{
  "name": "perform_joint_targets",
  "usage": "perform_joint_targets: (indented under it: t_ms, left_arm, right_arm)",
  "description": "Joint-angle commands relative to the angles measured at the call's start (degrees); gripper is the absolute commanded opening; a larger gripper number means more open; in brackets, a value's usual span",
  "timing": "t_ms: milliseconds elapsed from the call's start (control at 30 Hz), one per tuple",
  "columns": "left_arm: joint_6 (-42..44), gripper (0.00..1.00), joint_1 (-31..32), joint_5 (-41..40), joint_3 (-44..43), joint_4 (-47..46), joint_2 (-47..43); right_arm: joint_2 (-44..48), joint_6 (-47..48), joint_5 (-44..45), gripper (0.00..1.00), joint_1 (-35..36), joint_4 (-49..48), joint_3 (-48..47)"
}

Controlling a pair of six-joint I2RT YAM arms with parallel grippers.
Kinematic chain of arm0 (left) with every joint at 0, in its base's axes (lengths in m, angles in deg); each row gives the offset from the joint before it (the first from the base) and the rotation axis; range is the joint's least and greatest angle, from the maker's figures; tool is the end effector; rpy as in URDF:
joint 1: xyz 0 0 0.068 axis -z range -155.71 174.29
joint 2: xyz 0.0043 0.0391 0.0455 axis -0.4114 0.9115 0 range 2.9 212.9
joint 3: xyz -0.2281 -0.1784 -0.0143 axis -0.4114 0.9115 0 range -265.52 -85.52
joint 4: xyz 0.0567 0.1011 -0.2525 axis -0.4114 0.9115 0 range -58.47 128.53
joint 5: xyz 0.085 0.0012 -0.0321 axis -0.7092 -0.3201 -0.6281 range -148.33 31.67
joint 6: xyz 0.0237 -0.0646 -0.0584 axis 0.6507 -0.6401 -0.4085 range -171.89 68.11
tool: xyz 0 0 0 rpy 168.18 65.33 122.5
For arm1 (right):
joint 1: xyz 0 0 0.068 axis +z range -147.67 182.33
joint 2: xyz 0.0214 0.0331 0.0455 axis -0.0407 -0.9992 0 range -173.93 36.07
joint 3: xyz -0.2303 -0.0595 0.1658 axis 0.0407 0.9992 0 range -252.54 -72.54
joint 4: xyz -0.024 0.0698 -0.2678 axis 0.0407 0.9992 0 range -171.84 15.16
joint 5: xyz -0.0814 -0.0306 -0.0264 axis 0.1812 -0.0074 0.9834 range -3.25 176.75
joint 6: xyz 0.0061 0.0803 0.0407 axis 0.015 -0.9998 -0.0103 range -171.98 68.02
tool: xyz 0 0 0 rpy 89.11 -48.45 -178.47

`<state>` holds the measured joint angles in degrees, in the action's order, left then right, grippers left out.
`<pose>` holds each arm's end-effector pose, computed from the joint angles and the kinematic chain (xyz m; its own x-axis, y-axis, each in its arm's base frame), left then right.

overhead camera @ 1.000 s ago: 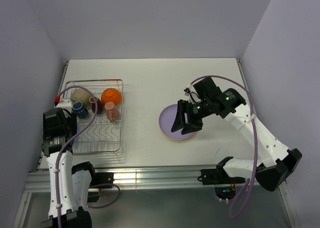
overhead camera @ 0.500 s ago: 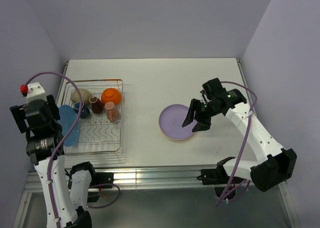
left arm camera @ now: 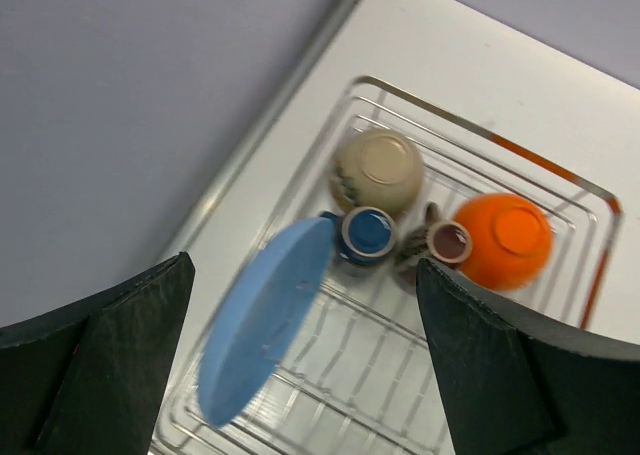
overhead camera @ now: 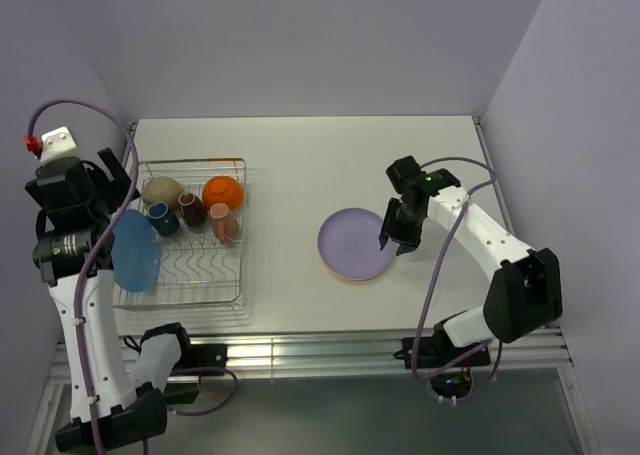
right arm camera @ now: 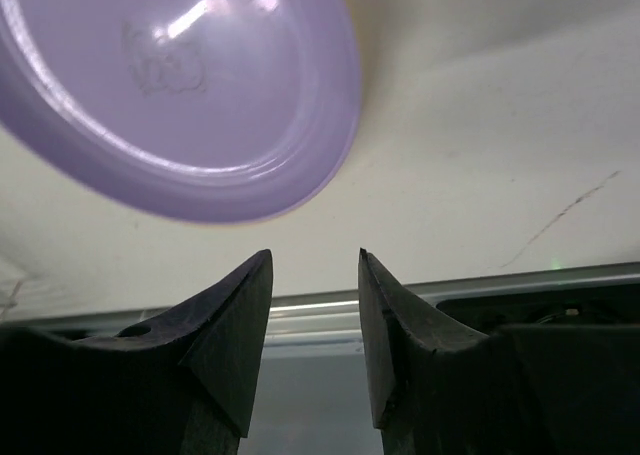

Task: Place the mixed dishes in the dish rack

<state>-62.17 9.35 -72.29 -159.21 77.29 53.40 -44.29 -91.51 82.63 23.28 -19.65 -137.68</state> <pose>0.1871 0.0701 0.4309 -0.2818 -0.2545 -0.9251 -0.5241 0.8485 -0.0737 0.2551 0.1038 0.2296 -0.9393 0.3202 -0.1234 0.2938 0.9362 0.1928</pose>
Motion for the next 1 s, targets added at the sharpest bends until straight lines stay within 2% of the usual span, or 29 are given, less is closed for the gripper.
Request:
perform_joint_targets:
  t_ms: [0, 167, 200, 233, 300, 400, 533, 733, 967]
  left_arm:
    - [-5.53, 0.99, 2.71, 3.76, -3.04, 2.31, 2.75]
    - [-11.24, 0.99, 14.04, -1.59, -4.27, 2.58, 7.32]
    - [-11.95, 0.99, 18.85, -3.95, -4.62, 2.32, 8.03]
    - [-13.08, 0.99, 20.9, -4.84, -4.79, 1.62, 8.56]
    - [-13.79, 0.99, 25.02, -6.6, -5.41, 0.74, 9.96]
    - [-13.89, 0.99, 26.89, -6.18, -6.9, -0.84, 11.02]
    - [-13.45, 0.99, 28.73, -2.23, -9.27, -1.28, 12.16]
    - [-13.19, 0.99, 32.25, -0.99, -14.02, 0.64, 13.74]
    - [-11.78, 0.99, 33.92, -1.78, -13.41, 1.09, 13.4]
  right_arm:
    - [-2.08, 0.86, 8.77, 0.47, -0.38, -1.9, -1.48]
    - [-4.8, 1.82, 12.03, 0.42, -0.47, -4.35, 0.37]
    - [-5.68, 1.91, 12.29, 0.41, -0.56, -4.97, 1.15]
    - [-6.12, 2.26, 12.29, 0.4, -0.56, -5.41, 1.51]
    - [-7.7, 2.7, 12.29, 0.35, -0.73, -7.43, 1.95]
    - [-10.16, 3.67, 12.38, 0.27, -0.91, -9.1, 1.51]
    - [-12.1, 4.02, 12.65, 0.26, -1.44, -11.04, 2.12]
    - [-15.09, 4.72, 11.5, 0.24, -1.61, -13.41, 1.78]
    - [-15.79, 4.9, 10.89, 0.19, -1.61, -14.91, 2.74]
